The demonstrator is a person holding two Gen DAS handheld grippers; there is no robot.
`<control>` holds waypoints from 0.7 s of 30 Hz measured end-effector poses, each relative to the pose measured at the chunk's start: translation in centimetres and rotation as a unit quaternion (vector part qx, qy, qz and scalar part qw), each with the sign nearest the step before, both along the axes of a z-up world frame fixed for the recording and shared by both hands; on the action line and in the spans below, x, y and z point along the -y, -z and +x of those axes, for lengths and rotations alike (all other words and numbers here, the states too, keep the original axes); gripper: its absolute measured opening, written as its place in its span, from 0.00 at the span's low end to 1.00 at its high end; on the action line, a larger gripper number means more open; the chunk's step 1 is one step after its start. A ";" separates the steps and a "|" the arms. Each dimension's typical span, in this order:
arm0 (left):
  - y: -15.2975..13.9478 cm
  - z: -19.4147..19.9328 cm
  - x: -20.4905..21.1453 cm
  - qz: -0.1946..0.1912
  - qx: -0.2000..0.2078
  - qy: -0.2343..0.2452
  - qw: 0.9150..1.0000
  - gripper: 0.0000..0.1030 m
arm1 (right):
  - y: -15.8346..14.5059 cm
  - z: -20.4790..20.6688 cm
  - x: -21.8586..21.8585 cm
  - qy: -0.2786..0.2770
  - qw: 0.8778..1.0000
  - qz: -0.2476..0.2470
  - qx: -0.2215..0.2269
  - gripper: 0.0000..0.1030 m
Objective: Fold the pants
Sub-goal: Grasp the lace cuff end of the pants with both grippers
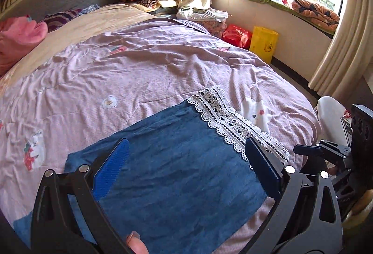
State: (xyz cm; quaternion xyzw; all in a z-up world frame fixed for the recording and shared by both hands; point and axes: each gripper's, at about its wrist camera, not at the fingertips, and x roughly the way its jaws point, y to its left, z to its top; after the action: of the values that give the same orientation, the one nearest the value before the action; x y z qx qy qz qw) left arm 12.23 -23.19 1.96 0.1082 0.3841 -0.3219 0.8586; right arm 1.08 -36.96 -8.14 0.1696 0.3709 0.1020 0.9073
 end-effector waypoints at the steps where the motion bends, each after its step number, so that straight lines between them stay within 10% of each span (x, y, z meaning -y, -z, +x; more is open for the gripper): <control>1: 0.2 0.3 0.4 0.003 -0.001 0.004 1.000 0.90 | 0.2 0.2 0.0 0.001 1.000 0.001 -0.002 0.78; 21: 4.9 7.3 8.0 0.049 -0.032 0.105 0.993 0.90 | 2.5 2.9 0.0 -0.021 0.999 0.025 -0.017 0.67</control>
State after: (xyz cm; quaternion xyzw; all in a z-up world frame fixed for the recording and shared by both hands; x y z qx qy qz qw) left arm 19.56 -31.16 -2.96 0.1798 0.4135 -0.3945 0.8007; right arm 4.00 -36.96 -10.68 0.1866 0.3869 0.1273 0.8940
